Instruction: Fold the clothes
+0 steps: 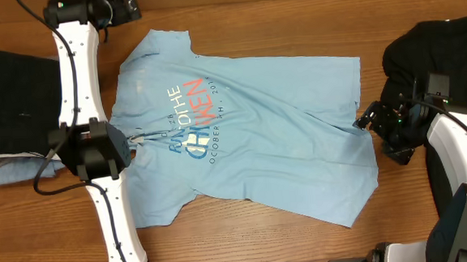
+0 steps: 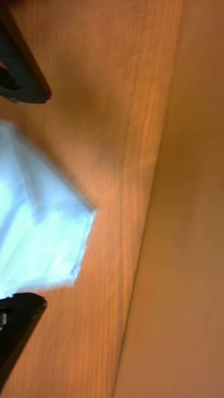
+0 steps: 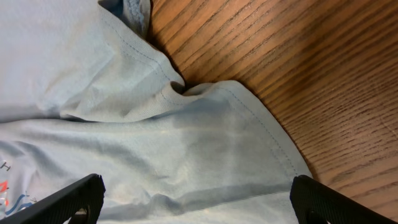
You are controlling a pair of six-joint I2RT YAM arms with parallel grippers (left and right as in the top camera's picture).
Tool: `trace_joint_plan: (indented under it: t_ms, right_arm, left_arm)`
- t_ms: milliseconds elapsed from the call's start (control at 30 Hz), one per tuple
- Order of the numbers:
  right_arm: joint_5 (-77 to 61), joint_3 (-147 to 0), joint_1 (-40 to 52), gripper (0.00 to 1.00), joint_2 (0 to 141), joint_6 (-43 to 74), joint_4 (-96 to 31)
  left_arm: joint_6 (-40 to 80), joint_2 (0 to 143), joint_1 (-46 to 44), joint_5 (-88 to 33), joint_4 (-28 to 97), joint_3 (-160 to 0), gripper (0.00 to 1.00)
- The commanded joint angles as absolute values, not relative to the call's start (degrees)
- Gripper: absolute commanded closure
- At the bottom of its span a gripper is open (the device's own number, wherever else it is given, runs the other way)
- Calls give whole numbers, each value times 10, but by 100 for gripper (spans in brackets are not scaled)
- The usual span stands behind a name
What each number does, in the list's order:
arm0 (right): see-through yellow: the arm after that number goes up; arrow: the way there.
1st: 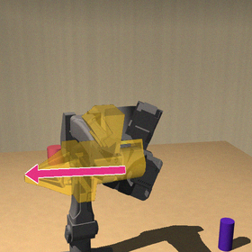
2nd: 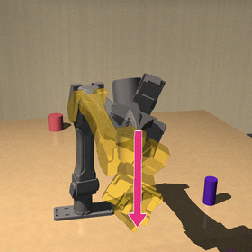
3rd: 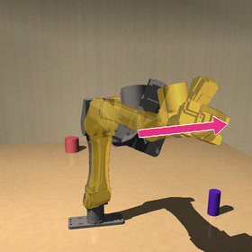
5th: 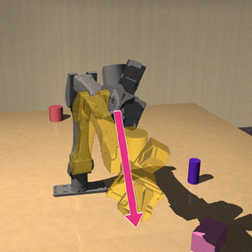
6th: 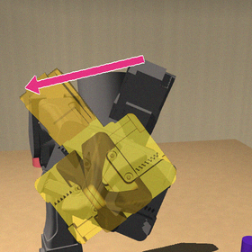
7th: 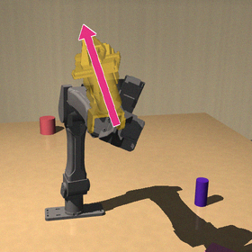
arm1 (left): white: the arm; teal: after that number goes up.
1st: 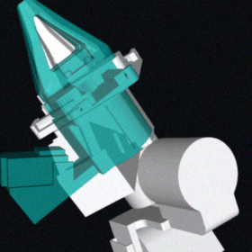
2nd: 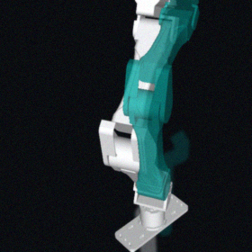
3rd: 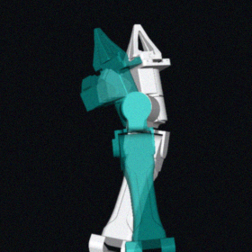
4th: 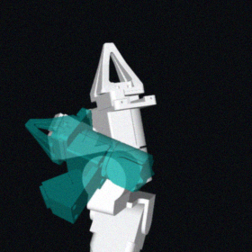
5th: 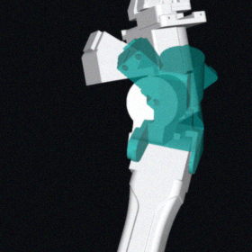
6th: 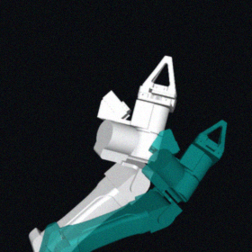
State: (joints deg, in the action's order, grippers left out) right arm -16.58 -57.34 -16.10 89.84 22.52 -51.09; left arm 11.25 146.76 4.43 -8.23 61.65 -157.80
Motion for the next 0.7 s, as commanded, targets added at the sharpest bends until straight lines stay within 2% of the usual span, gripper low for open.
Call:
trace_joint_plan:
  t_ms: [0,100,200,233,333,400,533,567,600,667]
  right_arm:
    - [-170,-582,-163,0,898,229,-510]
    - [-167,-582,-163,0,898,228,-506]
    - [-159,-582,-163,0,898,227,-361]
    - [-175,-582,-162,0,898,227,-348]
    - [-196,-582,-161,0,898,222,-345]
    - [-240,-581,-161,0,898,171,-350]
    - [-260,-580,-158,0,898,177,-376]
    - [-273,-581,-154,12,898,162,-370]
    - [-270,-584,-150,33,898,160,-366]
    - [-267,-603,-131,65,898,140,-366]
  left_arm:
    - [177,1434,37,-106,704,-1653,0]
    - [176,1434,38,-105,734,-1670,0]
    - [176,1436,38,-105,735,-1669,0]
    - [176,1436,38,-105,735,-1669,0]
    - [176,1436,38,-105,735,-1669,0]
    - [176,1436,38,-105,735,-1669,0]
    - [176,1436,38,-105,735,-1669,0]
    - [176,1436,38,-105,735,-1669,0]
    - [176,1436,38,-105,735,-1669,0]
    - [176,1436,38,-105,735,-1669,0]
